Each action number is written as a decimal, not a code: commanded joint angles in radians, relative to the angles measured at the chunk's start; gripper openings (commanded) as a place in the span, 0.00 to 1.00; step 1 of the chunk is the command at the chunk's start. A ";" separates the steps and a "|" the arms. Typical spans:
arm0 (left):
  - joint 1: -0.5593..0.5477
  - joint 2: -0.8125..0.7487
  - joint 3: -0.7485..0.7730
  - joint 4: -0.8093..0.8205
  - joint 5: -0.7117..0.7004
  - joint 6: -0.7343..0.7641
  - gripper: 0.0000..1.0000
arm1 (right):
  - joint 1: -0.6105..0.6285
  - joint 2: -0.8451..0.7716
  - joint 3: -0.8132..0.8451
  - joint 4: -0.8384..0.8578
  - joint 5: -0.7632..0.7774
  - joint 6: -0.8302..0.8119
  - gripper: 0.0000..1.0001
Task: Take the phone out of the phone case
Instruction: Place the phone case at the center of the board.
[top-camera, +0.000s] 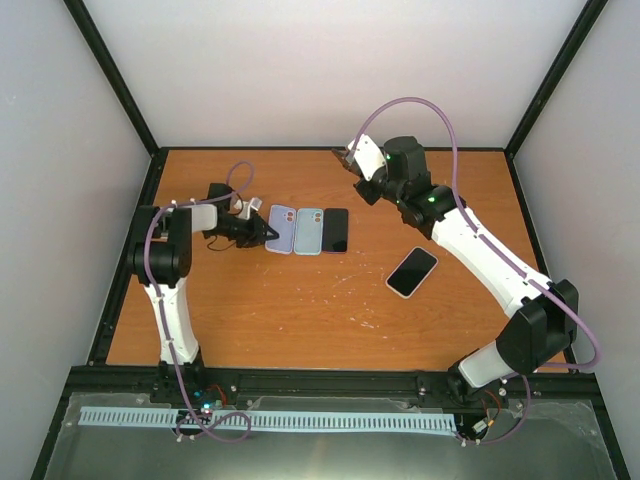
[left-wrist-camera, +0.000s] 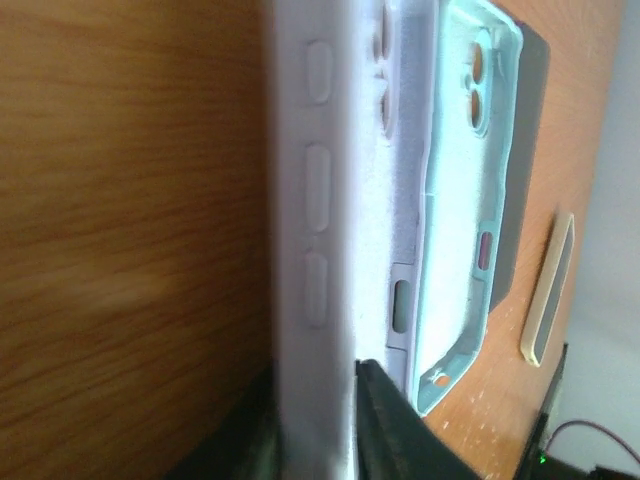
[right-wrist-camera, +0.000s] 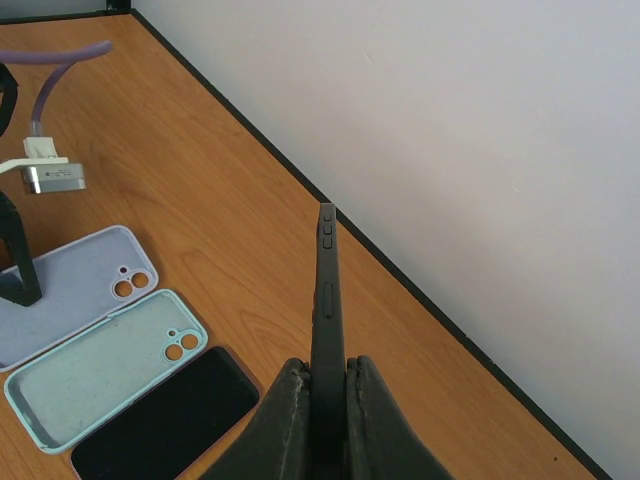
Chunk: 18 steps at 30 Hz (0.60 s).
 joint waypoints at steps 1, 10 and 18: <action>-0.020 -0.004 0.021 0.012 -0.085 -0.035 0.27 | -0.010 -0.007 0.010 0.045 -0.011 0.006 0.03; -0.050 -0.120 -0.053 0.004 -0.255 -0.068 0.67 | -0.010 0.009 0.018 0.051 -0.021 0.010 0.03; -0.054 -0.218 -0.080 -0.028 -0.416 -0.094 1.00 | -0.008 0.021 0.026 0.063 -0.020 0.009 0.03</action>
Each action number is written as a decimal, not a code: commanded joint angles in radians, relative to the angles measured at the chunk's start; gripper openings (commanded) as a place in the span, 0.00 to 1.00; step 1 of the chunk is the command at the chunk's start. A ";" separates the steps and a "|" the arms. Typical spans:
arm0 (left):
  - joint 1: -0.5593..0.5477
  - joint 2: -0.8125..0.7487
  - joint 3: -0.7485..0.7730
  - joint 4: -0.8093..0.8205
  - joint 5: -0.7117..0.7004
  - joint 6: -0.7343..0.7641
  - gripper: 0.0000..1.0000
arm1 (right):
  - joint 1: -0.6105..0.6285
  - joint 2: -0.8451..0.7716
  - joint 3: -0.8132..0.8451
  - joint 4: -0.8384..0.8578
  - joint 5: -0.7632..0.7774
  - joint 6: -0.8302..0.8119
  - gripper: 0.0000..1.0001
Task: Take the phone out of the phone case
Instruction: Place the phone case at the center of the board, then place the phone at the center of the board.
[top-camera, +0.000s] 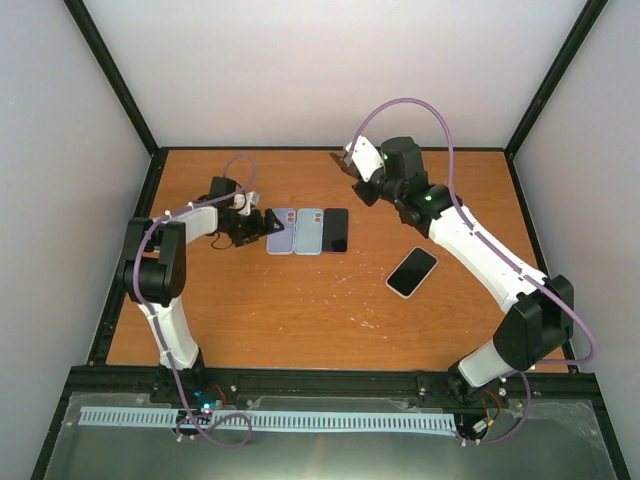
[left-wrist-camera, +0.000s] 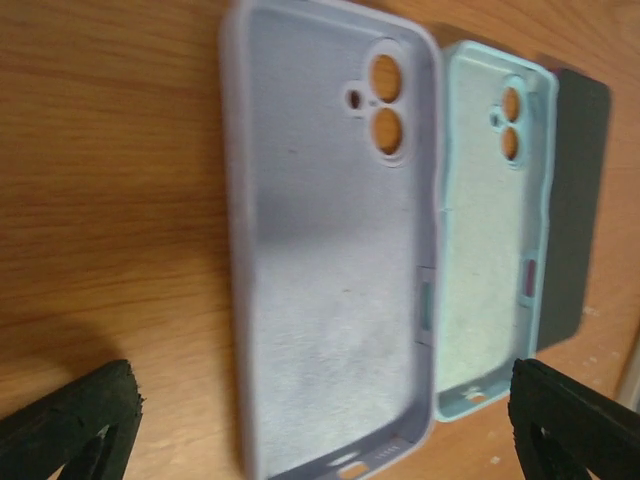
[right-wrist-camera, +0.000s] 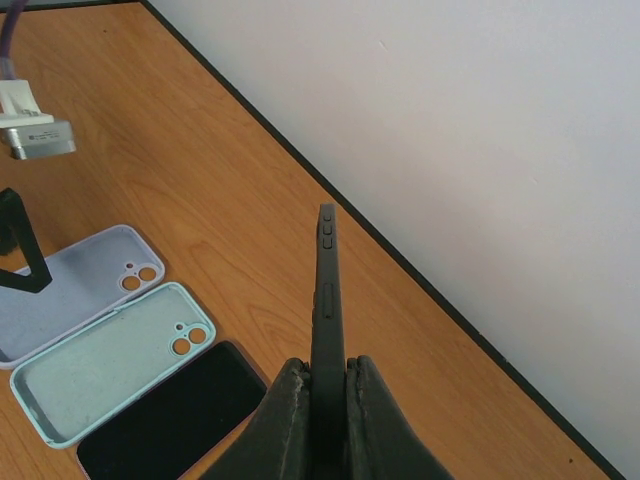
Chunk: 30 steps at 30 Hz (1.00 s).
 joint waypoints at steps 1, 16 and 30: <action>0.003 -0.049 -0.013 -0.048 -0.141 -0.022 1.00 | -0.005 0.001 0.026 0.067 -0.002 0.007 0.03; 0.178 -0.335 0.037 0.074 0.294 -0.162 1.00 | 0.115 -0.026 -0.117 0.399 0.128 -0.270 0.03; 0.185 -0.419 -0.042 0.394 0.651 -0.543 0.97 | 0.331 0.049 -0.257 0.787 0.214 -0.695 0.03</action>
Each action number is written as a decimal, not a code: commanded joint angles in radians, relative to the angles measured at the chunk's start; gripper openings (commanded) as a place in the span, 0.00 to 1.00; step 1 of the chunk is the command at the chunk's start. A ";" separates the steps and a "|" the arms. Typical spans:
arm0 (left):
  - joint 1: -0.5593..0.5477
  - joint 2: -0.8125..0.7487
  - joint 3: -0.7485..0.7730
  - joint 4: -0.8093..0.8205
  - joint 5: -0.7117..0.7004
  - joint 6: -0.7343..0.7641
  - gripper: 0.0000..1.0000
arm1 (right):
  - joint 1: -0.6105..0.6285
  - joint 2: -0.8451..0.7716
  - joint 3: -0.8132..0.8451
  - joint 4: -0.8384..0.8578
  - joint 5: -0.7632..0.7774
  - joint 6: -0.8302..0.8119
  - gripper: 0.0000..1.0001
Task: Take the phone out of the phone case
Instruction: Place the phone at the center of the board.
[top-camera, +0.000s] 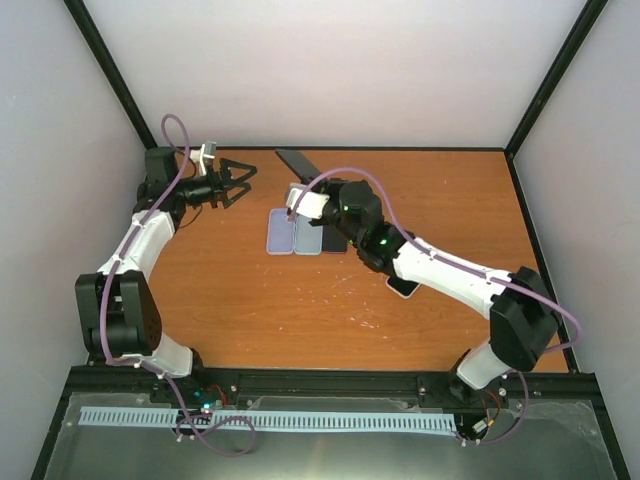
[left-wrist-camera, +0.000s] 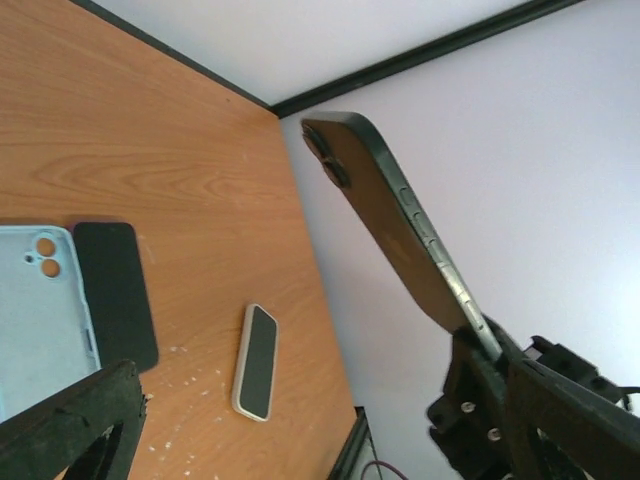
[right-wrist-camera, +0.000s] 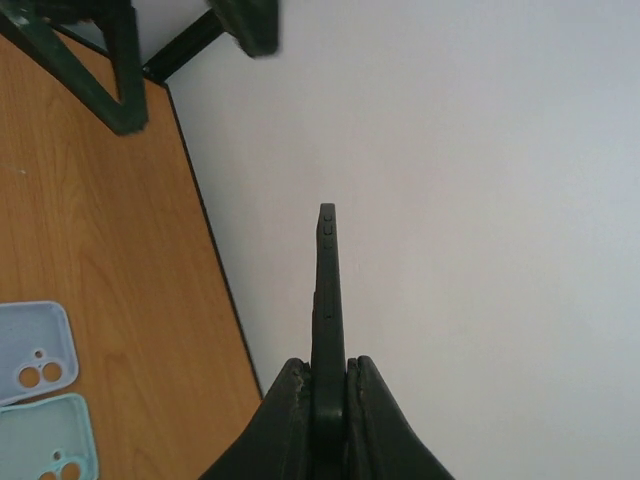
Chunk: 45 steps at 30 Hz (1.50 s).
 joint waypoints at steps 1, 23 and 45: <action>0.000 -0.034 -0.030 0.140 0.113 -0.158 0.96 | 0.059 0.037 -0.038 0.253 0.034 -0.188 0.03; -0.032 -0.027 -0.113 0.264 0.088 -0.342 0.53 | 0.177 0.119 -0.142 0.526 0.058 -0.496 0.03; -0.039 0.003 -0.151 0.335 0.084 -0.426 0.11 | 0.220 0.165 -0.198 0.629 0.105 -0.590 0.21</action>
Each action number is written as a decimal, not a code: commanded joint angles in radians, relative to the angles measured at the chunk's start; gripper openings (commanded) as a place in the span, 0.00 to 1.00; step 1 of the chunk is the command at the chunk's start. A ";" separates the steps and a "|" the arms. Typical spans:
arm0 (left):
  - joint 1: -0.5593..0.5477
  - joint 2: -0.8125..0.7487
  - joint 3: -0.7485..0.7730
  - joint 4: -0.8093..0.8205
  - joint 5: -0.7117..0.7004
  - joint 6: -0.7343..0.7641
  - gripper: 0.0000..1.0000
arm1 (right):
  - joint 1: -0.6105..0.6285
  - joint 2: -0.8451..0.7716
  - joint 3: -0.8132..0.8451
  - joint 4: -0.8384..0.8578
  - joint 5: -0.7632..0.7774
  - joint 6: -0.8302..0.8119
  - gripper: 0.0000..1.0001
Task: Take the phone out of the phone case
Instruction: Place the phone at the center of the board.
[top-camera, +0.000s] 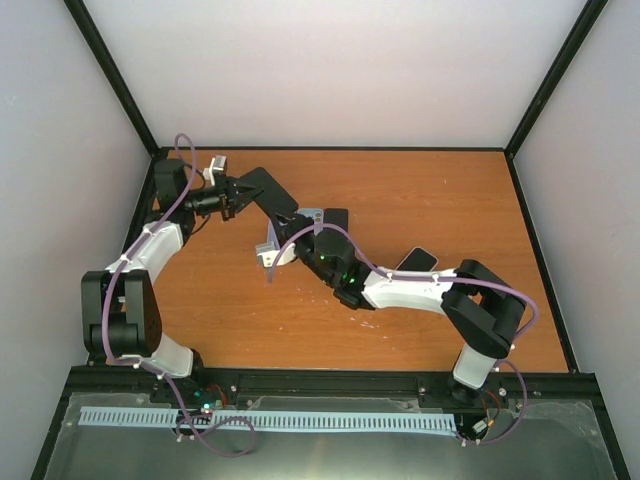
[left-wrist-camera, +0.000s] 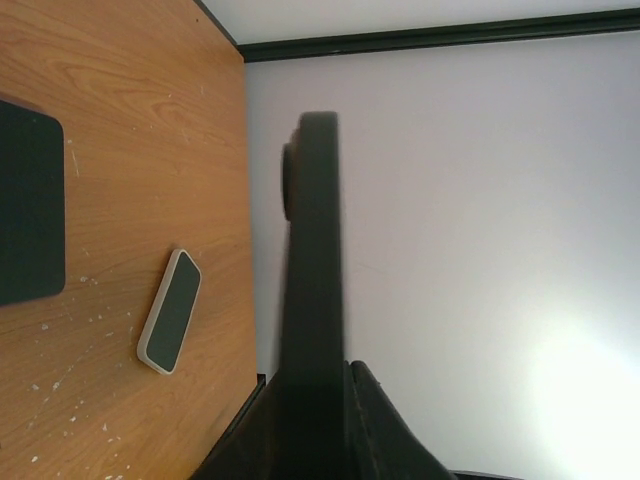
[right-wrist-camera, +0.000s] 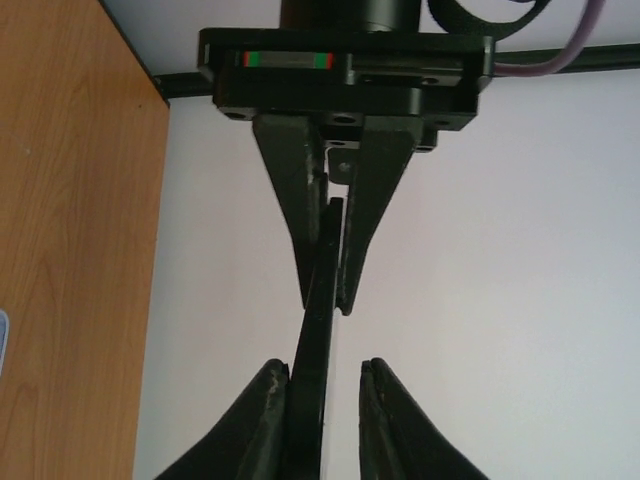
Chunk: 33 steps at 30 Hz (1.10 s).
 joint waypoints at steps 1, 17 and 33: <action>0.000 0.015 0.008 0.050 -0.005 0.000 0.09 | 0.011 -0.011 -0.028 0.111 0.029 -0.029 0.26; 0.038 0.022 0.125 -0.151 -0.037 0.352 0.01 | -0.073 -0.187 0.019 -0.534 -0.022 0.451 0.82; -0.003 0.026 0.215 -0.280 0.121 0.883 0.01 | -0.418 -0.077 0.546 -1.330 -0.846 1.208 0.91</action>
